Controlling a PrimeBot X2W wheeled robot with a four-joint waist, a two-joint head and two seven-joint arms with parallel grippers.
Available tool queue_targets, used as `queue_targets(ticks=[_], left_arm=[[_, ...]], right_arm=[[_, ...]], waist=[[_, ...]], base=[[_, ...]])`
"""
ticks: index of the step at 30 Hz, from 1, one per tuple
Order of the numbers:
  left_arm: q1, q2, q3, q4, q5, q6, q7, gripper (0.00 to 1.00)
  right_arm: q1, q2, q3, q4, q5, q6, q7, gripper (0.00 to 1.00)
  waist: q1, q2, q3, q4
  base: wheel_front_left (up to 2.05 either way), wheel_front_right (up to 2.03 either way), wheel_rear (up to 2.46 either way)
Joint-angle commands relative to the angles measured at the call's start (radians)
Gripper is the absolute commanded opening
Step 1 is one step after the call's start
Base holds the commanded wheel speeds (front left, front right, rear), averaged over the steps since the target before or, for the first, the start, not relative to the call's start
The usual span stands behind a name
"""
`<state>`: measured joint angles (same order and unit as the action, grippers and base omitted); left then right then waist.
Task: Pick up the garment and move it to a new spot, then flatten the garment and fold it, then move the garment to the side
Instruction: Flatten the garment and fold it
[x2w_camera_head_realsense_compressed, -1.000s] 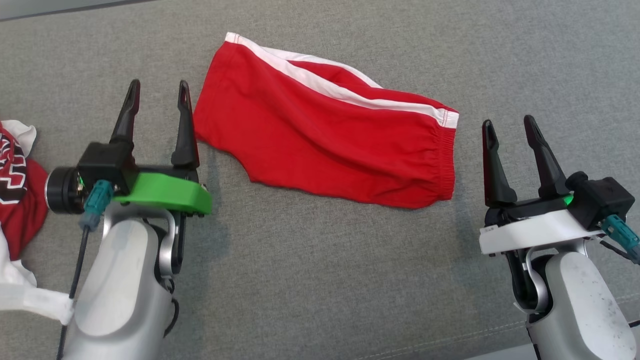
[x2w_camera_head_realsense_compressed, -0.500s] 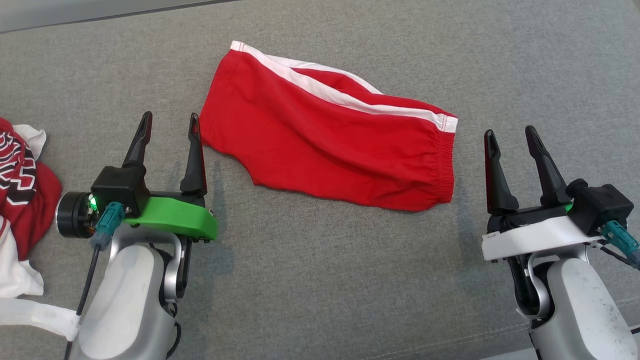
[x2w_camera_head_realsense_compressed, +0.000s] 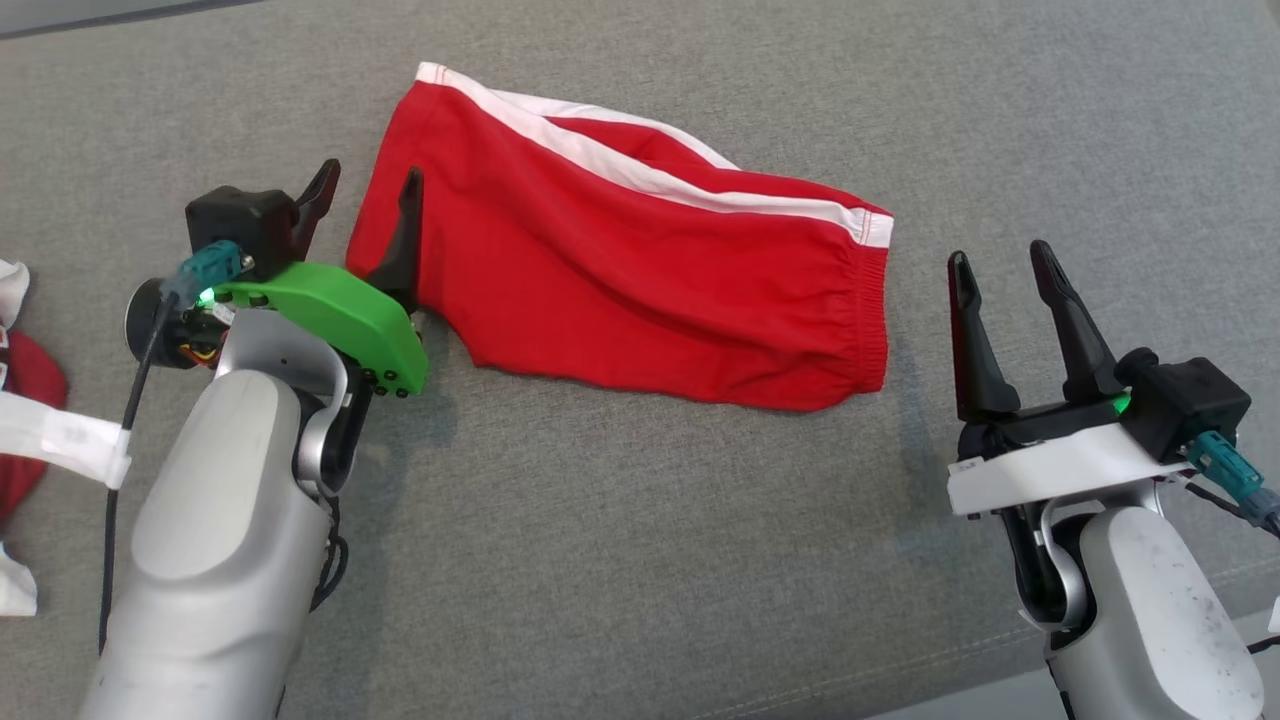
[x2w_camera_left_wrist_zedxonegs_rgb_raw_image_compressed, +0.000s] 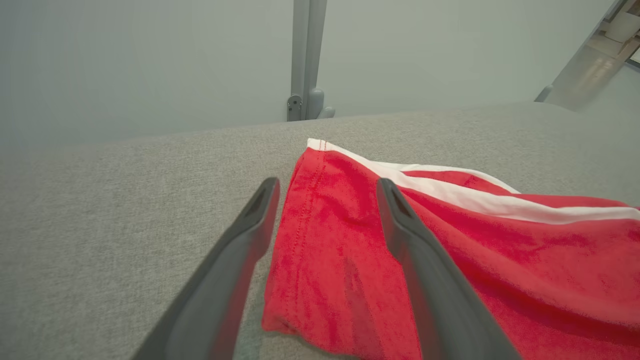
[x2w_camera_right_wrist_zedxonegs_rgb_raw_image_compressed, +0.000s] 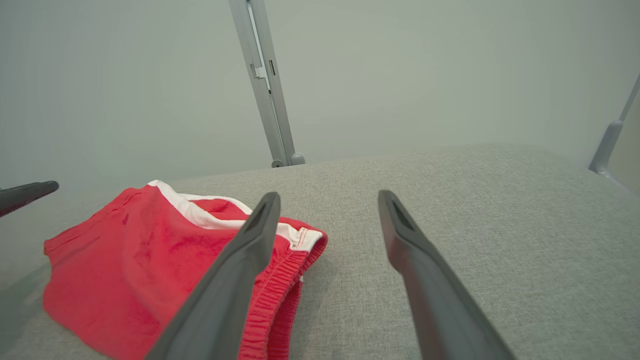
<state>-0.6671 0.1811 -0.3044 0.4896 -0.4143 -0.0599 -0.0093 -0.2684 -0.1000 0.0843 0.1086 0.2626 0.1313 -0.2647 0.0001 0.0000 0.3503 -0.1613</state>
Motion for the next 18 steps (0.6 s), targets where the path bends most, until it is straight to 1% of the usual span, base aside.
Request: queue_targets(ticks=[1,4,5,13,14,15,17,18], left_arm=[[-0.026,0.009,0.006,0.052,-0.017,-0.017,0.013,1.0],[-0.058,0.015,0.009,0.159,-0.055,-0.037,0.047,1.0],[-0.058,0.015,0.009,0.159,-0.055,-0.037,0.047,1.0],[-0.098,0.008,0.006,0.359,-0.132,-0.061,0.125,1.0],[-0.101,0.007,0.002,0.371,-0.131,-0.063,0.126,0.62],[-0.103,0.005,-0.003,0.382,-0.138,-0.064,0.126,0.0],[-0.103,-0.001,-0.02,0.398,-0.145,-0.068,0.134,0.0],[-0.105,0.0,-0.025,0.4,-0.146,-0.069,0.12,0.0]], right_arm=[[-0.01,0.005,0.006,0.004,0.01,-0.001,-0.002,1.0],[-0.014,0.007,0.015,0.01,0.012,-0.001,-0.002,1.0],[-0.014,0.007,0.015,0.01,0.012,-0.001,-0.002,1.0],[-0.016,0.011,0.018,0.021,0.022,-0.001,-0.002,1.0],[-0.017,0.012,0.018,0.022,0.023,-0.001,-0.002,1.0],[-0.018,0.013,0.018,0.023,0.024,-0.001,-0.002,1.0],[-0.018,0.015,0.016,0.024,0.023,-0.001,-0.002,1.0],[-0.018,0.016,0.015,0.024,0.023,-0.001,-0.002,1.0]], waist=[[-0.0001,0.0,0.024,-0.028],[-0.0001,0.0,0.036,-0.045],[-0.0001,0.0,0.036,-0.045],[-0.0001,0.0,0.049,-0.059],[-0.0001,0.0,0.05,-0.059],[-0.0001,0.0,0.05,-0.058],[-0.0001,0.0,0.05,-0.056],[-0.0001,0.0,0.049,-0.054]], base=[[0.0,0.0,0.0],[0.0,0.0,0.0],[0.0,0.0,0.0],[0.0,0.0,0.0],[0.0,0.0,0.0],[0.0,0.0,0.0],[0.0,0.0,0.0],[0.0,0.0,0.0]])
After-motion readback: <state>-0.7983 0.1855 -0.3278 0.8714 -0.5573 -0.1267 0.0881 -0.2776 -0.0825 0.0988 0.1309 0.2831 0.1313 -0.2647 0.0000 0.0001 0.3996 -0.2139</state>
